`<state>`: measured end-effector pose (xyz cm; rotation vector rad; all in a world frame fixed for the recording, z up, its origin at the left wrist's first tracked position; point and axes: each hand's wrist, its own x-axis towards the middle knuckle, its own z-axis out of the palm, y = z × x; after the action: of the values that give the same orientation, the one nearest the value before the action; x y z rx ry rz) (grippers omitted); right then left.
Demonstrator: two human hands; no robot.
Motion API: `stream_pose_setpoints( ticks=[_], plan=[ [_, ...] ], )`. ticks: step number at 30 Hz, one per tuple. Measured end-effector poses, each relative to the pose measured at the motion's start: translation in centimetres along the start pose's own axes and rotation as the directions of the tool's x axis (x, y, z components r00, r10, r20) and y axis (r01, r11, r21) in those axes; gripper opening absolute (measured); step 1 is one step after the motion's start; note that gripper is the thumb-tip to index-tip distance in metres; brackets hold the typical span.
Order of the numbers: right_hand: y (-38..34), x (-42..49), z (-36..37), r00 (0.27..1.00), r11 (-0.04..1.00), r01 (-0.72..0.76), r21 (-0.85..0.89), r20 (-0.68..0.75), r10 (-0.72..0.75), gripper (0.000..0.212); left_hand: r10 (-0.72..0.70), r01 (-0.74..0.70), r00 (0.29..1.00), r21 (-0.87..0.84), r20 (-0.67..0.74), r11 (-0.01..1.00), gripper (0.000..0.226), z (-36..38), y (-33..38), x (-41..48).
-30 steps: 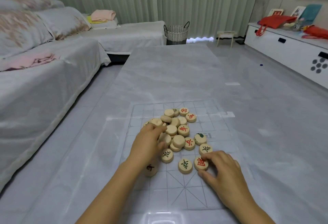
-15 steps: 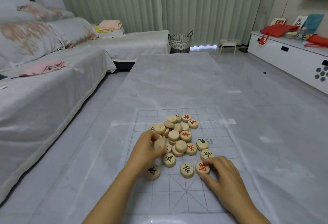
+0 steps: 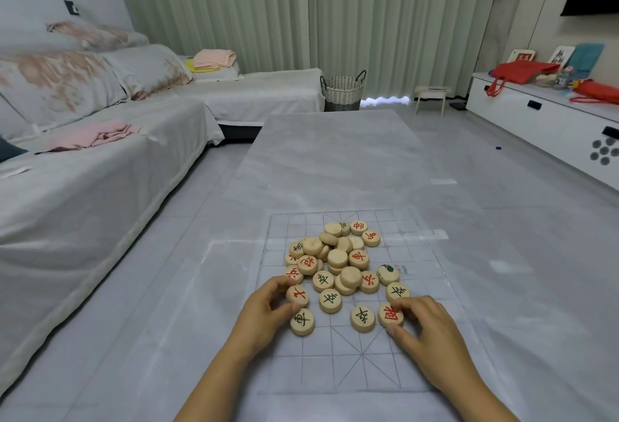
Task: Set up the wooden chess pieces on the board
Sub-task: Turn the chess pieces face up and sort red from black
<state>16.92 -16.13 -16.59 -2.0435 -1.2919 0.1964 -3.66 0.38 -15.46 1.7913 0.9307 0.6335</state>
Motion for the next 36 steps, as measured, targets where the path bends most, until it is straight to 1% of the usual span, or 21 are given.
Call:
stream_pose_setpoints(
  ticks=[4,6,8,11,13,15,17,20,22,23,24,25,26,27,28,29,31,32,34,36],
  plan=[
    [0.0,0.0,0.0,1.0,1.0,-0.017,0.001,0.01,0.017,0.03,0.061,-0.057,0.998,0.121,-0.03,0.991,0.033,-0.3,-0.2,-0.1],
    [-0.2,0.0,0.0,0.999,0.998,-0.045,0.052,-0.003,0.045,0.03,0.08,-0.075,0.996,0.159,-0.026,0.984,0.033,-0.4,-0.4,-0.1],
    [-0.3,0.1,-0.1,0.997,0.993,-0.06,0.099,-0.038,0.065,0.031,0.088,-0.079,0.995,0.158,-0.052,0.984,0.032,-0.3,-0.7,-0.2],
    [-0.9,1.1,0.0,0.997,0.999,-0.007,0.033,-0.072,0.01,0.032,0.092,-0.078,0.991,0.136,-0.101,0.988,0.032,-0.1,-1.2,-0.3],
    [-2.0,2.4,0.3,0.997,0.998,0.056,-0.004,-0.058,-0.056,0.034,0.082,-0.068,0.99,0.123,-0.117,0.99,0.034,-0.1,-1.3,-0.3],
    [-3.3,4.1,1.0,0.993,0.989,0.121,-0.08,0.003,-0.121,0.04,0.071,-0.059,0.989,0.096,-0.128,0.994,0.036,0.0,-1.3,-0.4],
    [-4.6,5.9,1.6,0.981,0.966,0.177,-0.186,0.113,-0.158,0.046,0.071,-0.059,0.989,0.091,-0.131,0.994,0.037,0.0,-1.3,-0.4],
    [-6.1,7.5,2.2,0.945,0.89,0.281,-0.358,0.264,-0.192,0.043,0.075,-0.062,0.989,0.108,-0.128,0.992,0.037,0.0,-1.4,-0.4],
    [-6.1,8.0,2.0,0.939,0.887,0.284,-0.364,0.292,-0.18,0.04,0.073,-0.059,0.99,0.114,-0.121,0.992,0.037,-0.1,-1.5,-0.4],
    [-5.6,8.1,1.7,0.946,0.916,0.253,-0.313,0.279,-0.166,0.039,0.073,-0.06,0.99,0.113,-0.119,0.992,0.036,-0.1,-1.6,-0.5],
    [-5.1,8.1,1.2,0.961,0.958,0.185,-0.22,0.242,-0.131,0.038,0.076,-0.063,0.99,0.111,-0.118,0.992,0.037,-0.1,-1.6,-0.5],
    [-4.2,8.2,0.6,0.979,0.991,0.086,-0.098,0.195,-0.066,0.037,0.079,-0.066,0.99,0.108,-0.119,0.992,0.037,-0.1,-1.6,-0.5],
    [-3.4,8.1,-0.2,0.99,0.999,-0.02,0.032,0.143,0.015,0.034,0.081,-0.069,0.99,0.106,-0.119,0.992,0.037,-0.1,-1.6,-0.5],
    [-2.5,8.1,-1.0,0.99,0.982,-0.114,0.153,0.103,0.099,0.028,0.084,-0.071,0.989,0.108,-0.121,0.992,0.036,-0.1,-1.5,-0.5],
    [-1.6,7.9,-1.8,0.984,0.953,-0.177,0.246,0.069,0.165,0.021,0.087,-0.074,0.989,0.109,-0.123,0.991,0.036,-0.1,-1.5,-0.5],
    [-0.6,7.7,-2.4,0.977,0.93,-0.21,0.303,0.032,0.21,0.015,0.09,-0.076,0.988,0.11,-0.125,0.991,0.036,0.0,-1.4,-0.5],
    [0.9,7.0,-3.3,0.968,0.918,-0.233,0.321,-0.016,0.251,0.011,0.096,-0.082,0.987,0.112,-0.131,0.99,0.038,0.0,-1.3,-0.6],
    [1.6,6.7,-3.5,0.965,0.924,-0.243,0.294,-0.021,0.26,0.011,0.098,-0.083,0.986,0.113,-0.132,0.99,0.039,0.0,-1.2,-0.6],
    [2.8,6.2,-3.6,0.959,0.942,-0.278,0.189,-0.009,0.284,0.017,0.101,-0.086,0.986,0.117,-0.132,0.989,0.04,0.0,-1.1,-0.6],
    [3.5,5.7,-3.5,0.952,0.947,-0.302,0.111,-0.026,0.306,0.027,0.103,-0.086,0.986,0.124,-0.13,0.988,0.04,0.0,-1.1,-0.6]
  ],
)
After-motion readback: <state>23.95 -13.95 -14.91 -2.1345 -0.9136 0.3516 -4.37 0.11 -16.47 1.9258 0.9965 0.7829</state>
